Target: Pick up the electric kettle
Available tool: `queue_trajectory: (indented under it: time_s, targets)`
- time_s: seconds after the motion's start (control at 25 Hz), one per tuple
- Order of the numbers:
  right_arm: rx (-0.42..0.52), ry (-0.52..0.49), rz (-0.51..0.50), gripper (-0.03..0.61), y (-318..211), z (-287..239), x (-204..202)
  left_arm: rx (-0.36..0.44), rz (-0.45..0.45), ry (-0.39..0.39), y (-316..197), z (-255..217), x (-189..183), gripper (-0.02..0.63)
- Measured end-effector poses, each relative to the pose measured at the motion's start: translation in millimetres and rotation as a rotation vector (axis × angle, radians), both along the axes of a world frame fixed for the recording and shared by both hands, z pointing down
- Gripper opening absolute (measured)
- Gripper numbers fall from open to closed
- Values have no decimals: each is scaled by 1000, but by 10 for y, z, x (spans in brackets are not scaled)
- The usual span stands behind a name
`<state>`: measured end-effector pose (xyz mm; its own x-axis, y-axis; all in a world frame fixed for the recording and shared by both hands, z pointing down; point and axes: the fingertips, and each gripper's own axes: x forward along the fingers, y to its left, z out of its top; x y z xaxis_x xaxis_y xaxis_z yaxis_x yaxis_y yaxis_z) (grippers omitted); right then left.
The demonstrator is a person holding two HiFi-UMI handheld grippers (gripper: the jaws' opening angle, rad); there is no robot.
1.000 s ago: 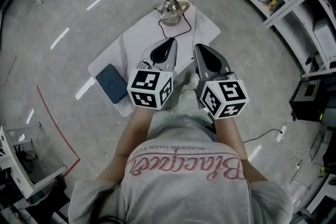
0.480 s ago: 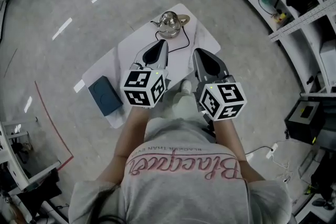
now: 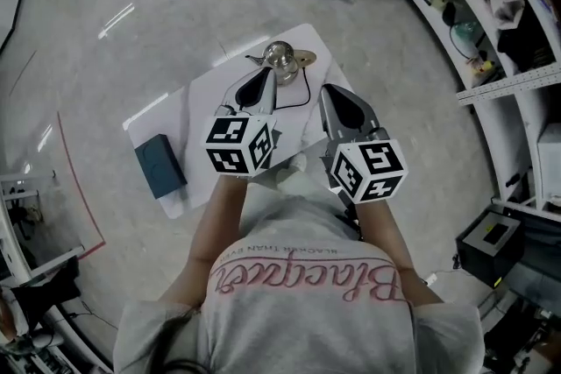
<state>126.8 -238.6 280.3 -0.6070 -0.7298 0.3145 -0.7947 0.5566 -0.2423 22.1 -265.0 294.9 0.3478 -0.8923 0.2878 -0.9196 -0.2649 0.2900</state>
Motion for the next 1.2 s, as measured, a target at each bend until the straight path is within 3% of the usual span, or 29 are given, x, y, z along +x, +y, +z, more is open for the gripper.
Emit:
queue_trajectory:
  time_s: [0.64, 0.92, 1.2]
  targets:
    - [-48, 20, -126, 20, -605, 215, -85, -51, -54, -31, -400, 227, -98, 6]
    - [-62, 52, -164, 20, -744, 583, -243, -43, -26, -106, -584, 556, -150, 6]
    - [-95, 49, -156, 21, -966, 1083, -373, -62, -21, -108, -793, 1007, -291, 6]
